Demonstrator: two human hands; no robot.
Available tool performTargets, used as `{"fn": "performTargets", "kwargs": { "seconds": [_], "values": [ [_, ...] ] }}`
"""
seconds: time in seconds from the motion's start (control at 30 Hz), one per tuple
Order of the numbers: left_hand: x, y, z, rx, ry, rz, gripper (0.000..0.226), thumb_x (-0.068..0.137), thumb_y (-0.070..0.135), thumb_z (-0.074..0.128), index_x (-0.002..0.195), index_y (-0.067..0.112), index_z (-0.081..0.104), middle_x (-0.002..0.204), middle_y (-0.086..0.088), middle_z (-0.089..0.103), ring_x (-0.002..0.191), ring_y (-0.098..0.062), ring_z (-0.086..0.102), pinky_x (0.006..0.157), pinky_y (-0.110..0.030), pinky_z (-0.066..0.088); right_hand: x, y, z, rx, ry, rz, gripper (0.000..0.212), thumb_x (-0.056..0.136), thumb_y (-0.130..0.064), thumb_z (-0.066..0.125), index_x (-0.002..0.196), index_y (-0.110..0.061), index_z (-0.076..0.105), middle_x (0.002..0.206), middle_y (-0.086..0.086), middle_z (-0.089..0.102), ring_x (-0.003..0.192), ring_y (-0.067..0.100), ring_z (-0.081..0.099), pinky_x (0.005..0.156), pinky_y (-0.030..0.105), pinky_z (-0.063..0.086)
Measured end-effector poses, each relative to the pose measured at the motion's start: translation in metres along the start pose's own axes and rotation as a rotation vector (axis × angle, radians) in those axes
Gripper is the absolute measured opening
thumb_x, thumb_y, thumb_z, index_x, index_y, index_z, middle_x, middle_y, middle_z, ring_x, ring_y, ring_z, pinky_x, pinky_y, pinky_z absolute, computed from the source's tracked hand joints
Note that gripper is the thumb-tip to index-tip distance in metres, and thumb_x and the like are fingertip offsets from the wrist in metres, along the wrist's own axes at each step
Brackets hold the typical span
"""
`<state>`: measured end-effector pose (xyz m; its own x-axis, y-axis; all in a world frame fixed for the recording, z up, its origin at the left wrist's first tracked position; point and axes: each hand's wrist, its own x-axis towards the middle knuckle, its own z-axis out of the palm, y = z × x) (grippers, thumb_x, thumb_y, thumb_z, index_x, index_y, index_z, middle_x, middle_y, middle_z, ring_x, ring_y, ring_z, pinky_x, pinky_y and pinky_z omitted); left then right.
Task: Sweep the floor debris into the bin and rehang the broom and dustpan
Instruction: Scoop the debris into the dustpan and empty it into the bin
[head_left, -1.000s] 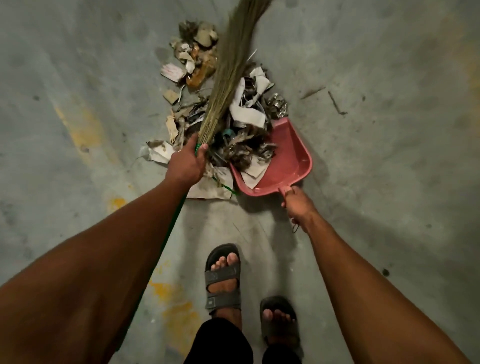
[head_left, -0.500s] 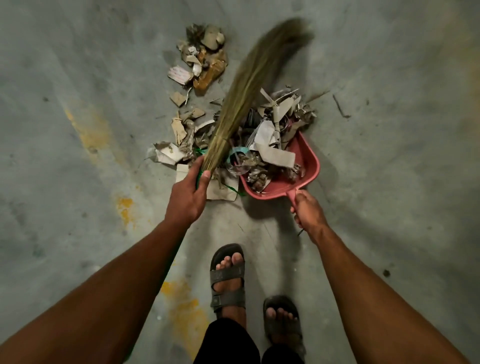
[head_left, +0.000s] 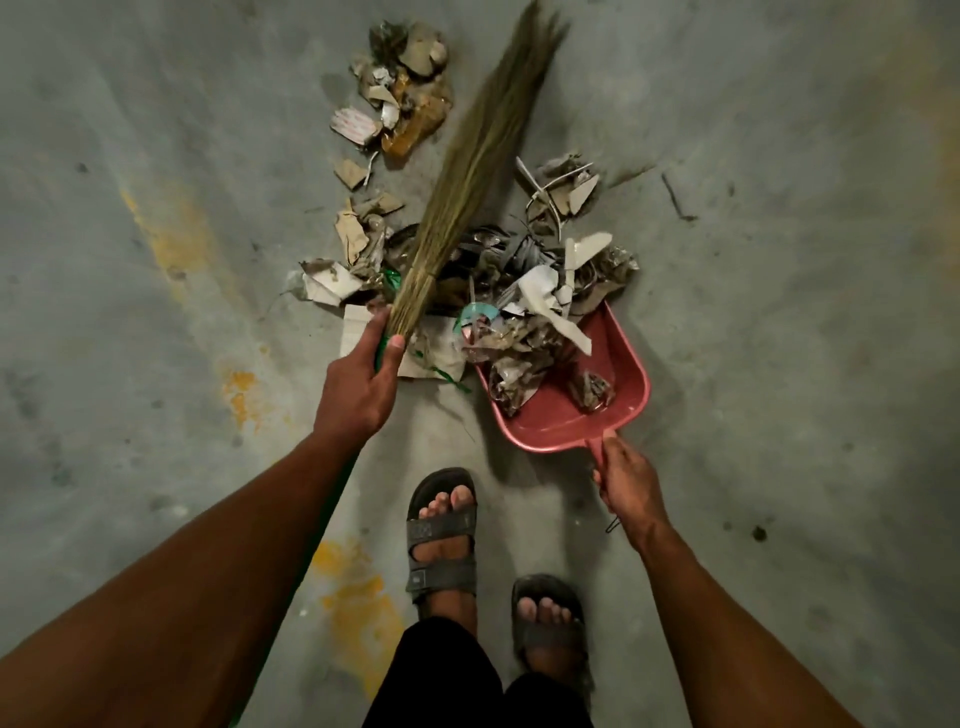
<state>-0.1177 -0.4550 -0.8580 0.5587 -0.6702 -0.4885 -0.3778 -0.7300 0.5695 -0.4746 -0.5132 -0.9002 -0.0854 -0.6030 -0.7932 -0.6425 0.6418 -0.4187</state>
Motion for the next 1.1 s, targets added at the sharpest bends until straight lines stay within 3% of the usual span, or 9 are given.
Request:
{"fn": "performTargets", "kwargs": {
  "seconds": [0.2, 0.3, 0.4, 0.53, 0.67, 0.77, 0.87, 1.0, 1.1],
  "values": [
    [0.018, 0.005, 0.020, 0.142, 0.067, 0.045, 0.057, 0.108, 0.060, 0.032, 0.162, 0.043, 0.025, 0.089, -0.009, 0.066, 0.080, -0.029, 0.064, 0.070, -0.036, 0.048, 0.015, -0.003, 0.004, -0.243, 0.054, -0.080, 0.055, 0.104, -0.067, 0.028, 0.097, -0.028, 0.067, 0.090, 0.003, 0.072, 0.086, 0.027, 0.068, 0.078, 0.039, 0.052],
    [0.047, 0.013, 0.028, 0.224, 0.103, 0.019, 0.059, 0.108, 0.058, 0.032, 0.163, 0.038, 0.024, 0.107, -0.021, 0.070, 0.092, -0.038, 0.066, 0.081, -0.044, 0.055, 0.031, -0.006, 0.005, -0.324, 0.085, -0.094, 0.063, 0.098, -0.075, 0.019, 0.104, -0.031, 0.065, 0.100, 0.003, 0.073, 0.095, 0.031, 0.068, 0.086, 0.044, 0.054],
    [0.070, 0.010, 0.032, 0.283, 0.018, -0.007, 0.059, 0.108, 0.053, 0.036, 0.163, 0.030, 0.031, 0.142, -0.024, 0.060, 0.123, -0.046, 0.059, 0.103, -0.050, 0.049, 0.042, -0.012, 0.006, -0.356, 0.098, -0.111, 0.065, 0.100, -0.074, 0.018, 0.117, -0.033, 0.065, 0.105, -0.003, 0.070, 0.100, 0.028, 0.064, 0.089, 0.042, 0.051],
    [0.054, 0.004, 0.041, 0.284, -0.110, 0.034, 0.057, 0.109, 0.052, 0.040, 0.162, 0.032, 0.034, 0.137, -0.027, 0.062, 0.116, -0.045, 0.063, 0.098, -0.046, 0.051, 0.054, -0.026, 0.015, -0.336, 0.080, -0.123, 0.062, 0.102, -0.071, 0.018, 0.104, -0.027, 0.061, 0.098, 0.003, 0.071, 0.095, 0.032, 0.065, 0.089, 0.047, 0.053],
    [0.020, 0.002, 0.050, 0.213, -0.208, 0.080, 0.055, 0.109, 0.048, 0.045, 0.160, 0.028, 0.041, 0.144, -0.024, 0.059, 0.129, -0.043, 0.059, 0.105, -0.043, 0.048, 0.059, -0.033, 0.022, -0.272, 0.050, -0.089, 0.067, 0.097, -0.075, 0.015, 0.108, -0.029, 0.062, 0.105, 0.010, 0.072, 0.100, 0.036, 0.066, 0.095, 0.053, 0.053],
    [0.000, -0.005, 0.050, 0.101, -0.299, 0.050, 0.055, 0.106, 0.053, 0.049, 0.157, 0.034, 0.045, 0.133, -0.023, 0.067, 0.121, -0.042, 0.064, 0.098, -0.047, 0.055, 0.058, -0.033, 0.018, -0.219, 0.061, -0.086, 0.068, 0.100, -0.071, 0.017, 0.120, -0.028, 0.065, 0.114, 0.013, 0.072, 0.107, 0.037, 0.066, 0.100, 0.051, 0.051],
    [-0.010, -0.011, 0.043, 0.016, -0.347, 0.051, 0.052, 0.105, 0.053, 0.052, 0.154, 0.039, 0.047, 0.129, -0.022, 0.068, 0.115, -0.040, 0.066, 0.090, -0.048, 0.056, 0.056, -0.030, 0.011, -0.147, 0.044, -0.049, 0.068, 0.103, -0.070, 0.017, 0.119, -0.025, 0.065, 0.099, 0.006, 0.070, 0.096, 0.031, 0.065, 0.090, 0.044, 0.048],
    [-0.015, -0.008, 0.035, -0.070, -0.223, 0.060, 0.049, 0.105, 0.054, 0.051, 0.153, 0.047, 0.046, 0.113, -0.019, 0.072, 0.069, -0.011, 0.064, 0.072, -0.032, 0.048, 0.055, -0.023, 0.002, -0.160, 0.009, -0.125, 0.059, 0.107, -0.057, 0.019, 0.117, -0.018, 0.063, 0.101, 0.007, 0.068, 0.094, 0.029, 0.064, 0.088, 0.043, 0.049],
    [-0.011, 0.001, 0.033, -0.105, -0.142, 0.062, 0.049, 0.102, 0.065, 0.046, 0.151, 0.059, 0.039, 0.125, -0.019, 0.070, 0.094, -0.031, 0.071, 0.084, -0.045, 0.060, 0.048, -0.015, -0.001, -0.095, 0.036, -0.131, 0.062, 0.108, -0.062, 0.020, 0.120, -0.022, 0.066, 0.091, 0.002, 0.067, 0.088, 0.025, 0.064, 0.084, 0.042, 0.049]
  ]
}}
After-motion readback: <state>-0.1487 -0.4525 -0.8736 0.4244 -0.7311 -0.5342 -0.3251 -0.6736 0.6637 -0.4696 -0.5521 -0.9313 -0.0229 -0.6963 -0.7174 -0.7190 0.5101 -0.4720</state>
